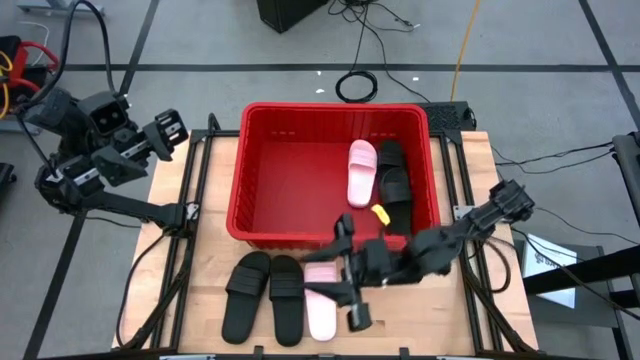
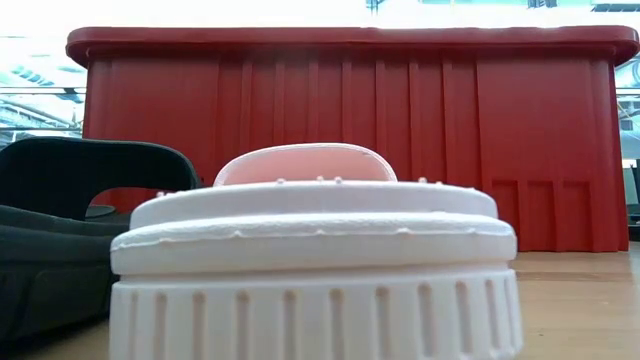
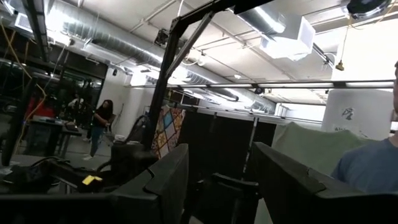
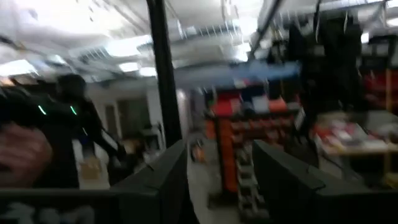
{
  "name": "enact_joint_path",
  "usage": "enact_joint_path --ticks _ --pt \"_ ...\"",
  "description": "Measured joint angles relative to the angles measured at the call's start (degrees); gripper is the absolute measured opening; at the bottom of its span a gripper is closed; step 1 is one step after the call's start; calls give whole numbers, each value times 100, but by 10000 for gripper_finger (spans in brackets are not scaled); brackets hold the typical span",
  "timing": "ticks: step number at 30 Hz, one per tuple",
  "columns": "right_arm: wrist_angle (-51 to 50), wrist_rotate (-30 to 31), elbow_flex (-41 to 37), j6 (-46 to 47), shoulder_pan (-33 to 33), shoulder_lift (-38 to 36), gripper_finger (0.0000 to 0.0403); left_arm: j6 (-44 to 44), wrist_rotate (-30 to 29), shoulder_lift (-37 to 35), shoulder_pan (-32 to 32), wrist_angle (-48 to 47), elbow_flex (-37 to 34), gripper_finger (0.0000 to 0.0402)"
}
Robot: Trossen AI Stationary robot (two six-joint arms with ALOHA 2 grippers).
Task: Pick and place slides into bin
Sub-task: Put the pink slide into the red bin
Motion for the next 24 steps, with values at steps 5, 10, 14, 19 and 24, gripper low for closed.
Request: enact_joint_path --ticks 5,10,14,19,24 --pt "-825 985 142 129 285 107 171 -33 151 0 -2 0 0 186" --pt "-2496 1886 142 1085 516 112 171 -37 163 0 -2 -33 0 186" --pt "-4084 1916 142 2454 565 165 171 -28 173 0 -2 -38 0 186" --pt "-5199 1190 136 3428 474 545 171 -4 197 0 0 -72 0 186" --pt "-5578 603 133 3765 370 1060 171 81 197 27 -2 -114 0 186"
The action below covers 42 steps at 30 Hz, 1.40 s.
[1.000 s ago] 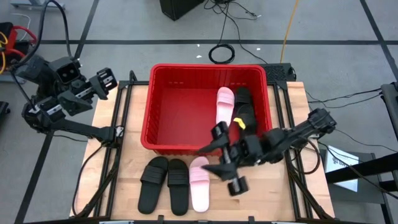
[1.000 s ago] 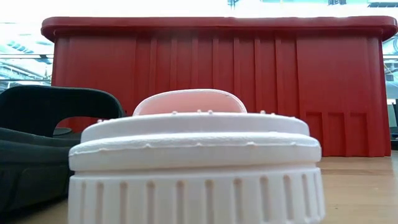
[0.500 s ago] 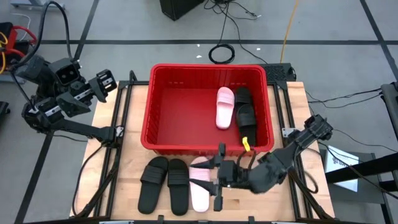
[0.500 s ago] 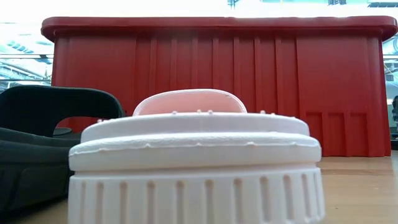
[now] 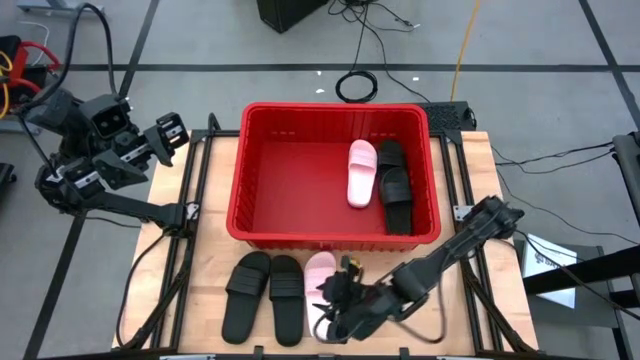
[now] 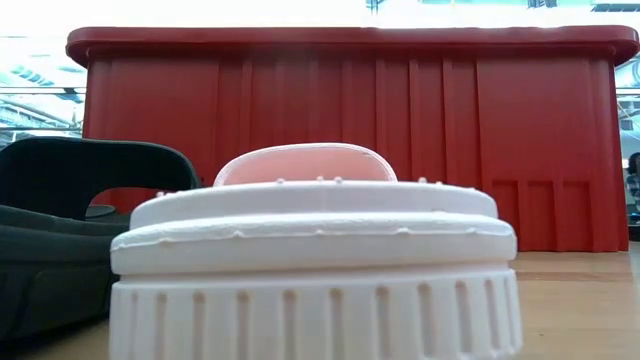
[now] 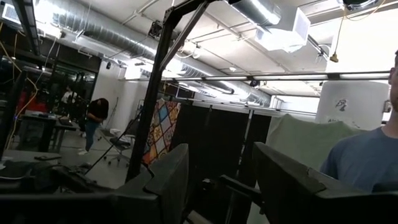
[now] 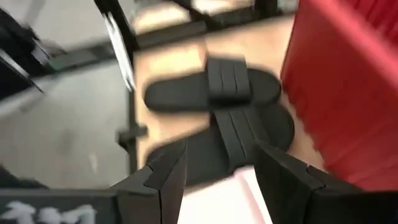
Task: Pick and place slides into bin
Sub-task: Put the pink slide into the red bin
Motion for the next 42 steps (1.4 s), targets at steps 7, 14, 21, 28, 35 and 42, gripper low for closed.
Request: enact_joint_path --ticks 7,14,21,28,35,42 --pt "-750 144 -4 135 -20 670 171 28 0 8 0 -91 0 186" --pt "-1110 137 -4 142 -82 1161 171 28 48 10 0 -91 0 186" --pt "-1432 -84 -4 244 -236 1515 171 75 55 10 2 -100 0 186" --pt "-1868 -36 0 811 -432 1737 171 242 52 10 2 -102 0 186" --pt "-1851 -5 0 1180 -636 1812 149 374 50 10 0 -104 0 186" --pt "-1619 -218 -4 1185 -698 1817 44 428 48 10 1 -134 0 186"
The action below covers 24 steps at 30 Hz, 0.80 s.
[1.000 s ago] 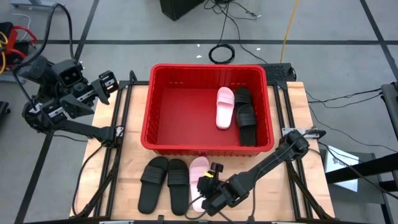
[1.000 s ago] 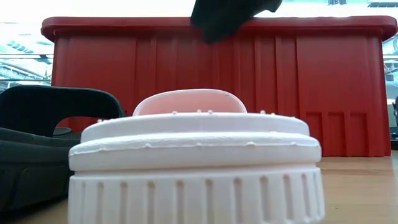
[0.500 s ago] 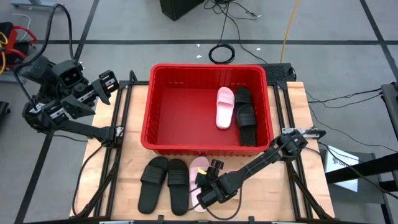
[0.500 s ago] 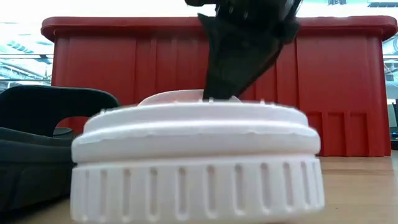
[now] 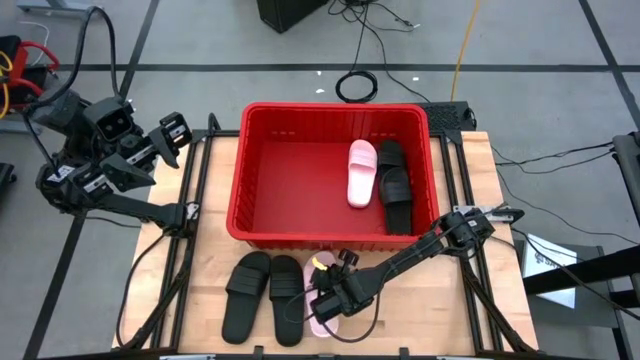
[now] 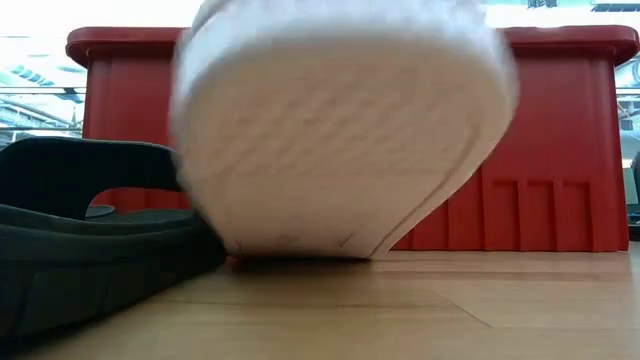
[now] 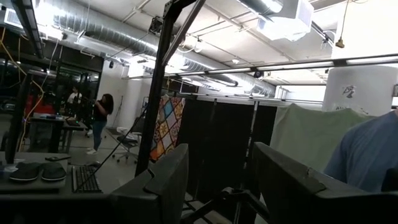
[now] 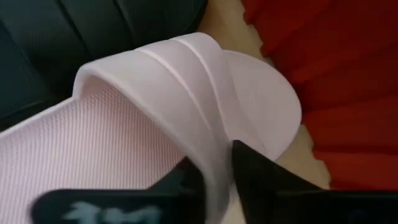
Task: Pick and place slides into bin
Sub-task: Put the pink slide into the red bin
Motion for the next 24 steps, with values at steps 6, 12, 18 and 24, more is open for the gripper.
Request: enact_joint_path --ticks 6,12,18,24 --pt "30 -242 0 28 5 0 12 34 -2 0 -1 -9 0 186" --pt "90 -574 -6 79 17 -1 5 81 -4 0 -1 -38 0 186" --pt "142 -694 -11 144 50 -117 4 90 -4 0 -1 -38 0 186" --pt "15 -749 -13 88 55 -383 2 74 -2 0 1 -38 0 186"
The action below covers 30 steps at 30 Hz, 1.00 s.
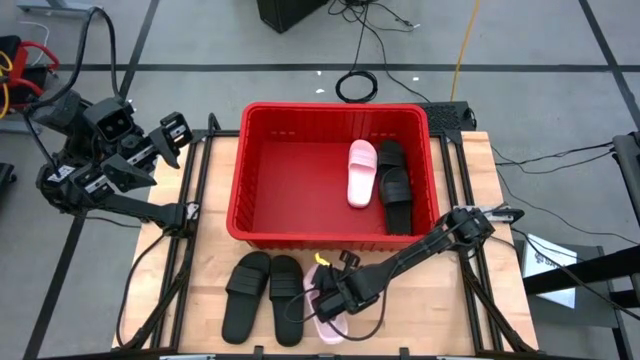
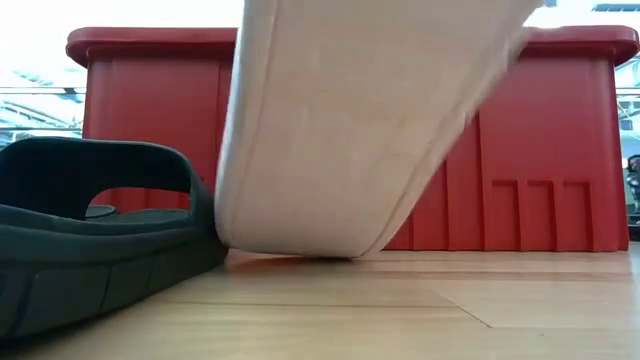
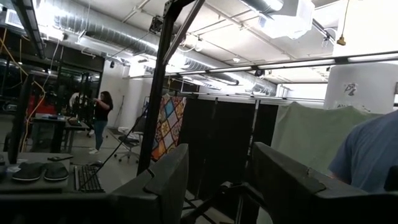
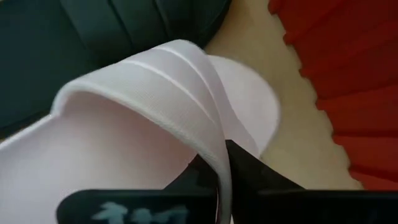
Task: Pick and place slides into bin
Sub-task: Put the pink slide into the red bin
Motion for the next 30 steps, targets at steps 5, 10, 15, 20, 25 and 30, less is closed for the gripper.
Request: enact_joint_path --ticks 5,10,15,20,25,30 --pt "15 -303 0 -365 15 -289 1 -16 0 0 -1 2 0 186" --pt "201 -861 0 -662 17 -645 1 -22 0 -2 0 2 0 186" --pt "646 -1390 0 -972 17 -1005 1 -22 2 -7 -1 2 0 186" --pt "1339 -1913 0 -1199 -68 -1374 1 -22 2 -7 -2 2 0 186" --pt "2646 -2200 0 -1608 -222 -1727 0 -24 4 -7 0 7 0 186" --pt "4133 -2308 2 -2339 -431 -1976 0 -28 4 -7 -2 8 0 186"
